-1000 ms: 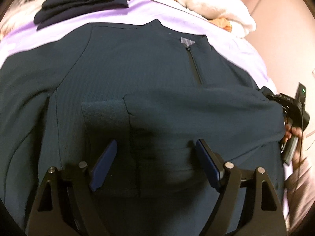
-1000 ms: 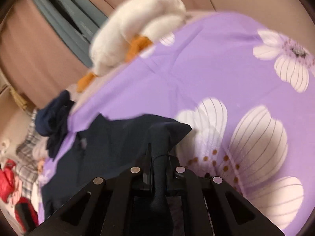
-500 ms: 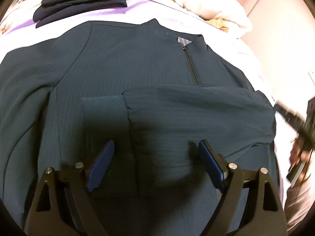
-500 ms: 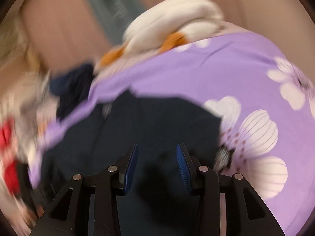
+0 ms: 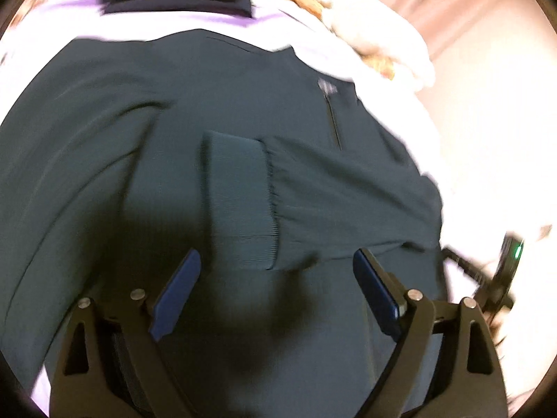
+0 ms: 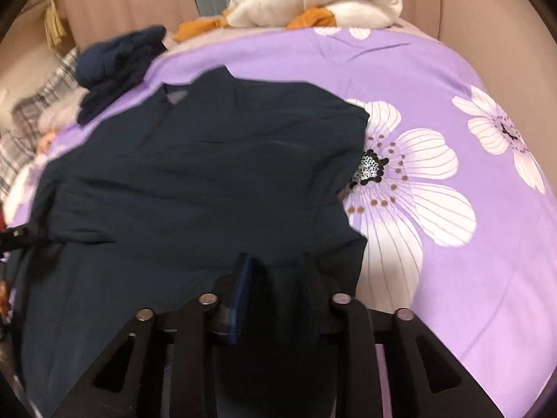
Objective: Fold large clothes
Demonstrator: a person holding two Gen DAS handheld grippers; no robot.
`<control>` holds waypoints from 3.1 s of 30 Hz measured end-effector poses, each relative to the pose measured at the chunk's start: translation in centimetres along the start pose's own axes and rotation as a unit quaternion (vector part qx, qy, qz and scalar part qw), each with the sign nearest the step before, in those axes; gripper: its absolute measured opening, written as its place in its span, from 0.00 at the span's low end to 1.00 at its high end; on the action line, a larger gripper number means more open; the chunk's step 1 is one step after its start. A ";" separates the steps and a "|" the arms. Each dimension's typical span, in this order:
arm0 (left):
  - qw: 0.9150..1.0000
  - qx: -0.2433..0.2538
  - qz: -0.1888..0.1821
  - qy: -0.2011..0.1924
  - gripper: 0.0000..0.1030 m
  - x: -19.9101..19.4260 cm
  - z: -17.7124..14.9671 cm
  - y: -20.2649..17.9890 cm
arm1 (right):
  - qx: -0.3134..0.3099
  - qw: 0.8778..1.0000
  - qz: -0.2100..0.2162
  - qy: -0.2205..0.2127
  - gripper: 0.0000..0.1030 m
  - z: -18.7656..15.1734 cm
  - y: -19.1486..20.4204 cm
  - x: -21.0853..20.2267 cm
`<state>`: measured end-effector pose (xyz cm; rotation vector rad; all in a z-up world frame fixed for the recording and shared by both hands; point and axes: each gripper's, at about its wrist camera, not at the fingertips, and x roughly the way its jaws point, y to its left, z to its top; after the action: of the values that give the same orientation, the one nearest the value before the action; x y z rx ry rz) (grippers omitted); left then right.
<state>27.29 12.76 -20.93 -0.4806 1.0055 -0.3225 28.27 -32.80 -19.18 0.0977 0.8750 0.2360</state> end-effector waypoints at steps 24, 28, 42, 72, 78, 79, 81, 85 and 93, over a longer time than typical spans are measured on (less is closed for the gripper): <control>0.981 -0.141 -0.134 0.000 0.72 2.2 4.5 3.1 | 0.004 0.992 0.123 0.017 0.45 -1.0 8.5 2.0; 0.975 -0.149 -0.160 0.030 0.72 4.2 5.7 3.5 | 0.009 0.992 0.124 0.024 0.45 -1.1 8.3 2.6; 0.991 -0.005 -0.132 -0.005 0.09 1.9 10.5 -2.3 | 0.061 0.981 0.167 -0.070 0.45 1.9 6.8 1.0; 0.991 0.104 0.074 0.038 0.20 5.4 3.8 -3.4 | -0.061 0.997 0.019 0.040 0.45 2.7 11.6 7.0; 0.998 0.028 0.035 0.039 0.22 4.9 5.1 -0.9 | -0.061 0.997 0.020 0.045 0.45 2.6 11.2 6.8; 0.999 0.009 0.025 0.038 0.29 4.3 5.1 -0.9 | -0.055 0.997 0.015 0.047 0.45 2.6 11.3 6.1; 0.999 -0.025 0.008 0.017 0.78 1.0 4.4 -0.2 | -0.045 0.998 0.040 0.030 0.45 2.6 11.5 4.2; 0.996 -0.075 -0.016 -0.055 0.90 -7.4 0.6 2.1 | -0.037 0.997 0.073 -0.005 0.48 0.2 11.9 -0.8; 0.955 -0.223 0.028 -0.192 1.00 -23.7 -12.9 11.6 | 0.036 0.991 0.130 -0.019 0.60 -7.2 10.5 -6.5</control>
<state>4.68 30.68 -15.59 -0.8848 0.7031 0.0580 17.02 -24.33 -16.98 0.2842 0.8317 0.4453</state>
